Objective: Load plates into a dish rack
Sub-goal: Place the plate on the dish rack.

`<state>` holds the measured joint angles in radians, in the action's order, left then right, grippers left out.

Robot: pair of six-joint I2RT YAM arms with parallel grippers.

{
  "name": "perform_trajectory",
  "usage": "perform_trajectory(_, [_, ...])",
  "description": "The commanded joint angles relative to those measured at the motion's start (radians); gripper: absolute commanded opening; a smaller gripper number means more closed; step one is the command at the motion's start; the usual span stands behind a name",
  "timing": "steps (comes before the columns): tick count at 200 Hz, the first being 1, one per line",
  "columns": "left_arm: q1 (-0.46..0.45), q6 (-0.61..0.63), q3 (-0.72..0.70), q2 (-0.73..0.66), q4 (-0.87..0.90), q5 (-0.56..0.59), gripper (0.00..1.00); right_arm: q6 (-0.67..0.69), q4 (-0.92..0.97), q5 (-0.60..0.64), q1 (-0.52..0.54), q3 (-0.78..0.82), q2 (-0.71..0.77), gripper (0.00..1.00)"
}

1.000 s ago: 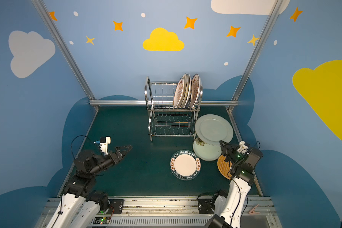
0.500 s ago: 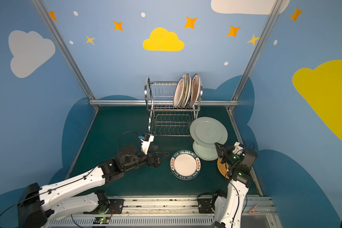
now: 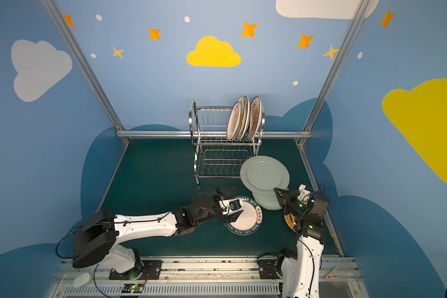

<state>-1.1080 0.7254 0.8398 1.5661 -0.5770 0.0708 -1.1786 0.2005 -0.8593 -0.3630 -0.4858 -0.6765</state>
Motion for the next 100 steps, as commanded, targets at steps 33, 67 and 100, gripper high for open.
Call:
perform_trajectory(33, [-0.008,0.300,0.112,0.121,-0.167,0.060,0.94,0.049,-0.070,-0.032,0.045,-0.060,-0.019,0.00])
perform_trajectory(67, [-0.009,0.366,0.191,0.208,-0.148,0.091,0.86,0.053,-0.067,-0.033,0.055,-0.068,-0.025,0.00])
perform_trajectory(100, [-0.007,0.399,0.242,0.270,-0.127,0.089,0.79,0.054,-0.067,-0.035,0.062,-0.072,-0.029,0.00])
